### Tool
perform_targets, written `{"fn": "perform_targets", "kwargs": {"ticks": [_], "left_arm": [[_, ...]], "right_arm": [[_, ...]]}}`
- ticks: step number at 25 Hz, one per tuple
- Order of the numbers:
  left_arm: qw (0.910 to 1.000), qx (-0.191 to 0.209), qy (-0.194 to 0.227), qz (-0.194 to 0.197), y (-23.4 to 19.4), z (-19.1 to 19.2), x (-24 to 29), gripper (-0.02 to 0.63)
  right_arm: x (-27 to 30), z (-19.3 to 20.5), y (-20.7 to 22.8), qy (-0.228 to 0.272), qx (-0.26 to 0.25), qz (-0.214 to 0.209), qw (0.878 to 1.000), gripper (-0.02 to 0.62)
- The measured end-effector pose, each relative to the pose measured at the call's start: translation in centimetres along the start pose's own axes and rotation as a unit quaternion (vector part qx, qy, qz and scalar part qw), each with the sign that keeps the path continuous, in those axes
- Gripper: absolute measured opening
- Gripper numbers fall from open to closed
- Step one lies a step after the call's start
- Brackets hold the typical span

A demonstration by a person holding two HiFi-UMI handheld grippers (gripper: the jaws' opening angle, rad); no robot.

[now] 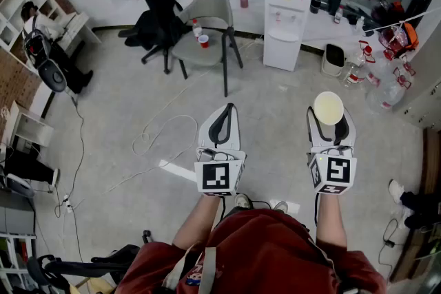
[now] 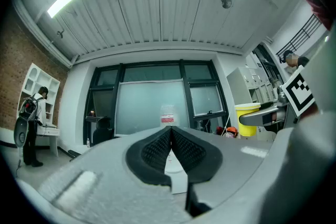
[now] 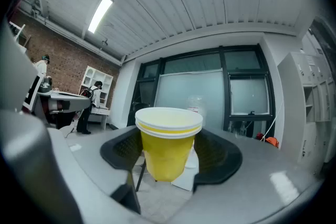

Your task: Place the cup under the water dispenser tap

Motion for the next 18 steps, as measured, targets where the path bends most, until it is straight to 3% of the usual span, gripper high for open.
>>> {"fn": "perform_targets", "kwargs": {"ticks": [18], "left_arm": [[0.9999,0.008,0.005,0.005,-7.8,2.2,-1.4,0.005]], "right_arm": [[2.7,1.0,-6.9,-0.004,0.017,0.011,1.000,0.296]]}}
Point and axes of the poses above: the fingertips, and each gripper's own axes: x forward along the fingers, y to its right, z out of its underside, the point moved 1 cm from there along -x, backward along the fingers, and after that the axes turned 7 degrees about z, right-handed, at the moved point
